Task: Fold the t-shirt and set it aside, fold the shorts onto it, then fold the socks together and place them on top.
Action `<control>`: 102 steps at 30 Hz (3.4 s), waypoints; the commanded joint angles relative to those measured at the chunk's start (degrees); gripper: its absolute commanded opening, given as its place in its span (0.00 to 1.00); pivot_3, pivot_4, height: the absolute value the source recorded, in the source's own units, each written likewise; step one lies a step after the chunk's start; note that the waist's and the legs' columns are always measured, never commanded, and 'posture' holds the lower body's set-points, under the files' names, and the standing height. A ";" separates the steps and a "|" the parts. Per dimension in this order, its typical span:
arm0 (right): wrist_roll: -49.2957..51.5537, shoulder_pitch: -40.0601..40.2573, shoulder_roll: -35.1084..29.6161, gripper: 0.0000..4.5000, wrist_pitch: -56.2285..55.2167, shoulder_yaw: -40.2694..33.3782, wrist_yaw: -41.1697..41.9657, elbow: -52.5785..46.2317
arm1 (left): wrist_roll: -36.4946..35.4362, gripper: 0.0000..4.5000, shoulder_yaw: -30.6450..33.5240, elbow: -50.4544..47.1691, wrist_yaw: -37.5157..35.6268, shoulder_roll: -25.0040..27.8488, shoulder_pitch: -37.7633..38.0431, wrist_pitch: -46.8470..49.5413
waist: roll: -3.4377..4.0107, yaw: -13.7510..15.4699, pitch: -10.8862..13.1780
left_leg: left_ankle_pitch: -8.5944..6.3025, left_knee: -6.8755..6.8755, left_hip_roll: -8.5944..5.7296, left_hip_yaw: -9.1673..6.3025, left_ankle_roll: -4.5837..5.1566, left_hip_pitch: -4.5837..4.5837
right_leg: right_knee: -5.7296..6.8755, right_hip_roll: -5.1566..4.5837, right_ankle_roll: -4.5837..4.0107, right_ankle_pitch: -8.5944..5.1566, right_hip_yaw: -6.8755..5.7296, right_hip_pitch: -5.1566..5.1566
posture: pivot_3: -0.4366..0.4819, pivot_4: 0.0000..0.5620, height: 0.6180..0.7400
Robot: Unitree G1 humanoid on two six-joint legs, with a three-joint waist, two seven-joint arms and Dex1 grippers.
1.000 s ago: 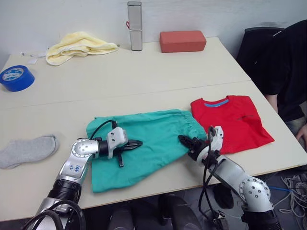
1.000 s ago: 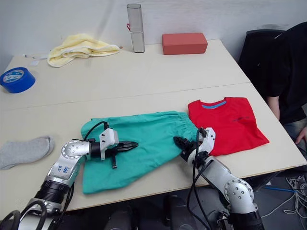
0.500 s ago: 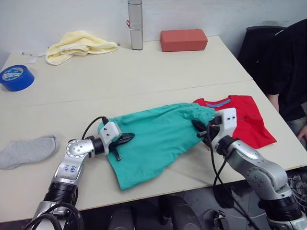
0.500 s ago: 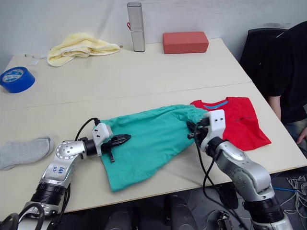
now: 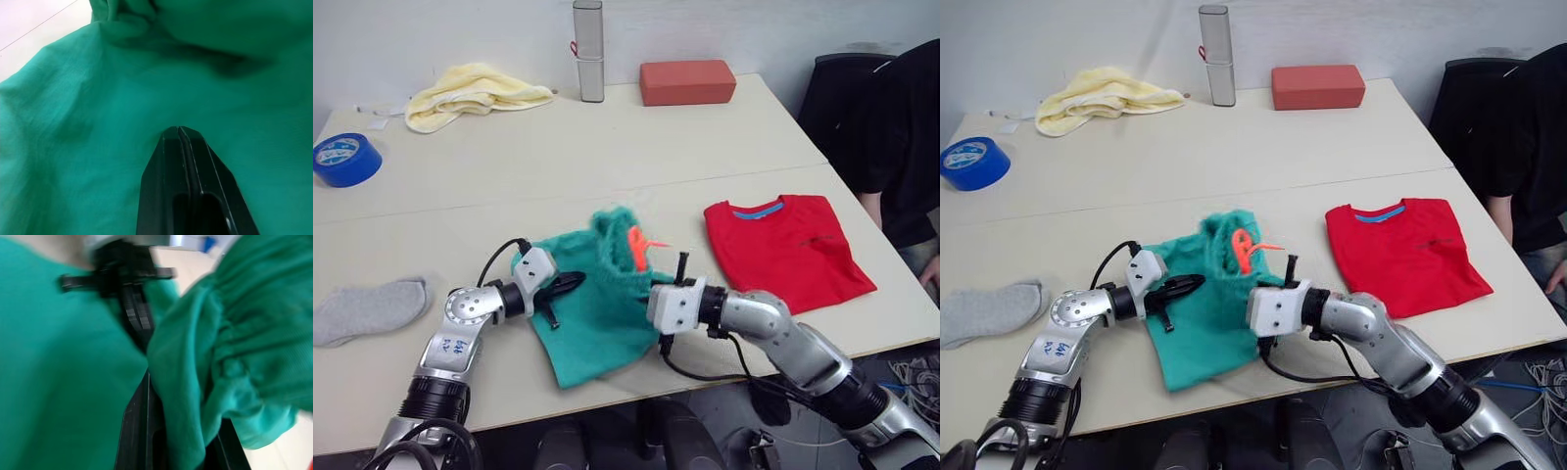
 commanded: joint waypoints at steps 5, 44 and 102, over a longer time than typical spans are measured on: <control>-5.28 -1.39 5.89 0.01 -1.53 2.22 5.29 3.80 | -0.17 0.00 1.78 0.44 0.60 1.21 1.57 1.70 | -0.01 -0.05 -0.01 | 0.01 0.04 0.02 0.02 -0.01 0.08 | 0.14 0.00 -0.13 0.00 0.00 0.00 | 0.48 0.27 1.00; 24.68 -5.61 14.81 0.29 14.82 -15.36 19.72 16.77 | -28.57 0.20 9.68 -21.50 -6.38 5.04 -3.04 21.06 | -0.06 -0.29 -0.01 | 0.02 0.08 0.09 -0.32 -0.40 0.10 | 0.66 -0.01 -0.55 -0.29 -0.32 -0.02 | 0.48 0.27 1.00; 40.29 -10.29 12.64 0.49 53.12 -21.97 24.25 11.28 | -24.87 0.25 22.44 -11.98 -14.95 8.72 12.25 1.09 | -0.06 -1.37 0.03 | 0.09 0.03 0.15 -0.45 -0.34 0.14 | 0.99 -0.07 -0.81 -0.38 -0.40 -0.18 | 0.48 0.27 1.00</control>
